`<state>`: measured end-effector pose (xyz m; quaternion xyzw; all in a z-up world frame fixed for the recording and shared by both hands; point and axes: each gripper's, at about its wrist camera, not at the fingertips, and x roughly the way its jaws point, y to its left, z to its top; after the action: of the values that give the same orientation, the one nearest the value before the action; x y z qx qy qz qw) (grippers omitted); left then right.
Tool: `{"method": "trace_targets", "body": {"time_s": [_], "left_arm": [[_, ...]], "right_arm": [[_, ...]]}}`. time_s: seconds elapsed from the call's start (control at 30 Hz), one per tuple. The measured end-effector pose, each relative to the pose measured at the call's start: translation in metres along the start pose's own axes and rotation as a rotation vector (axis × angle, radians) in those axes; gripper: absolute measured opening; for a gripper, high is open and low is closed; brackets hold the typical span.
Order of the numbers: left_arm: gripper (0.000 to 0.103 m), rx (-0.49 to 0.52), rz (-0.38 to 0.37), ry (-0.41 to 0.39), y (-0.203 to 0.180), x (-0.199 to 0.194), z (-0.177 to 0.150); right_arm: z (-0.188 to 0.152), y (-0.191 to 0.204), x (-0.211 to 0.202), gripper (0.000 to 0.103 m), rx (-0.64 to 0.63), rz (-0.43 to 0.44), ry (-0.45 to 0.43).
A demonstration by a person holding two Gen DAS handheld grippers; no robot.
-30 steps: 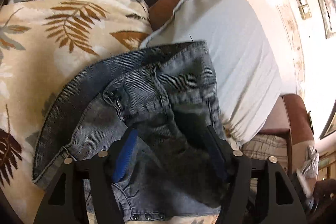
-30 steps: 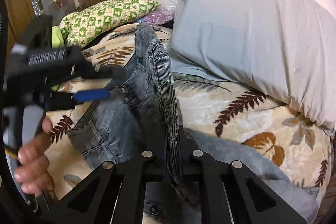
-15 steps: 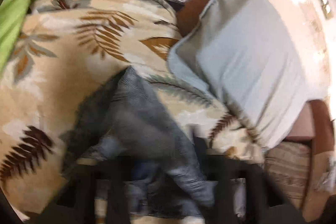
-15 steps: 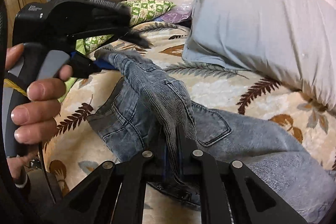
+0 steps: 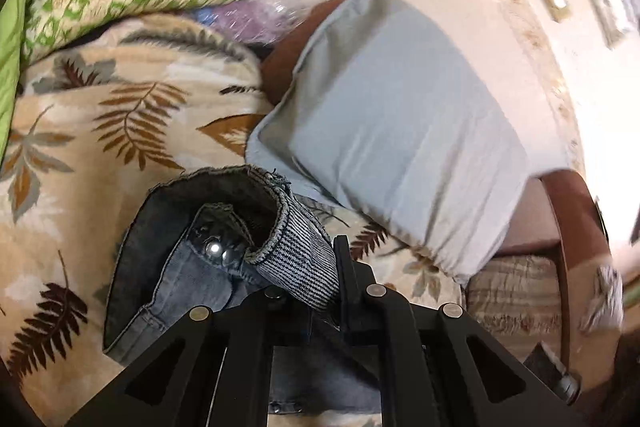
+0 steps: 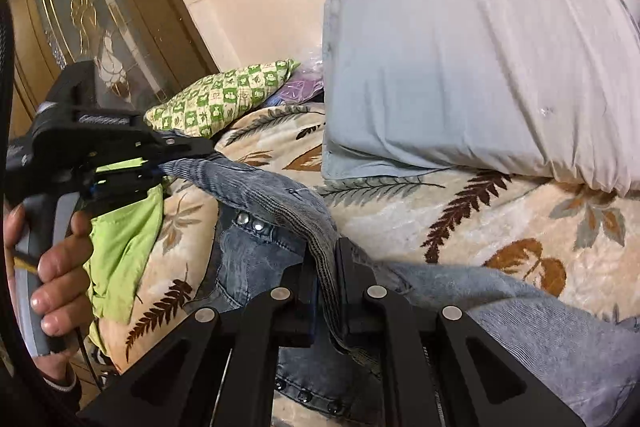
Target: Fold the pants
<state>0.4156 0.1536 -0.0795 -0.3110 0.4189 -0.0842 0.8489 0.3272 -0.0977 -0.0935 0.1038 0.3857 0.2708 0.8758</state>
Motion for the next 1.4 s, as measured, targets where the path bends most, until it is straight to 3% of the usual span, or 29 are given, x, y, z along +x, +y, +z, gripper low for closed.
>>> {"method": "trace_targets", "body": {"time_s": [0.1, 0.17, 0.3, 0.4, 0.5, 0.63, 0.73, 0.83, 0.9, 0.93, 1.0, 1.1, 1.2, 1.27, 1.33, 1.4], "left_arm": [[0.009, -0.015, 0.012, -0.002, 0.025, -0.01, -0.04], [0.009, -0.063, 0.058, 0.02, 0.057, -0.004, -0.066], [0.009, -0.176, 0.14, 0.084, 0.11, 0.016, -0.092], [0.009, -0.229, 0.112, 0.082, 0.132, 0.009, -0.098], [0.01, -0.221, 0.113, 0.062, 0.135, 0.002, -0.101], [0.014, -0.192, 0.23, 0.122, 0.139, 0.028, -0.113], [0.015, -0.207, 0.211, 0.092, 0.139, 0.021, -0.111], [0.015, -0.168, 0.256, 0.059, 0.134, 0.015, -0.109], [0.014, -0.153, 0.271, 0.047, 0.131, 0.012, -0.111], [0.013, -0.14, 0.298, 0.026, 0.126, 0.01, -0.112], [0.011, -0.129, 0.317, -0.007, 0.12, 0.003, -0.11], [0.011, -0.058, 0.359, -0.03, 0.104, -0.002, -0.113], [0.012, -0.07, 0.384, 0.045, 0.105, 0.003, -0.124], [0.022, -0.084, 0.364, 0.048, 0.102, -0.002, -0.126], [0.047, -0.097, 0.283, 0.057, 0.095, -0.014, -0.129], [0.049, -0.1, 0.24, 0.038, 0.082, -0.029, -0.137]], "right_arm": [[-0.023, 0.008, -0.012, 0.008, -0.053, 0.01, -0.008], [-0.046, 0.011, -0.004, 0.008, -0.057, 0.024, 0.044], [-0.086, 0.011, 0.039, 0.008, -0.001, 0.044, 0.164], [-0.105, 0.016, 0.054, 0.009, 0.015, 0.043, 0.192], [-0.109, 0.025, 0.048, 0.01, -0.013, 0.034, 0.161], [-0.119, 0.028, 0.066, 0.015, -0.072, -0.042, 0.201], [-0.124, 0.023, 0.071, 0.016, -0.031, -0.017, 0.215], [-0.123, 0.017, 0.07, 0.02, 0.017, 0.01, 0.233], [-0.119, 0.014, 0.061, 0.029, 0.057, 0.044, 0.228], [-0.117, 0.012, 0.053, 0.047, 0.073, 0.056, 0.219], [-0.113, 0.007, 0.028, 0.07, 0.117, 0.077, 0.174], [-0.111, -0.004, -0.013, 0.071, 0.142, 0.081, 0.115], [-0.111, -0.032, -0.046, 0.071, 0.21, 0.065, 0.08], [-0.113, -0.061, -0.068, 0.071, 0.276, 0.055, 0.057], [-0.109, -0.088, -0.089, 0.072, 0.312, 0.018, 0.038], [-0.103, -0.115, -0.107, 0.073, 0.343, -0.029, 0.012]]}}
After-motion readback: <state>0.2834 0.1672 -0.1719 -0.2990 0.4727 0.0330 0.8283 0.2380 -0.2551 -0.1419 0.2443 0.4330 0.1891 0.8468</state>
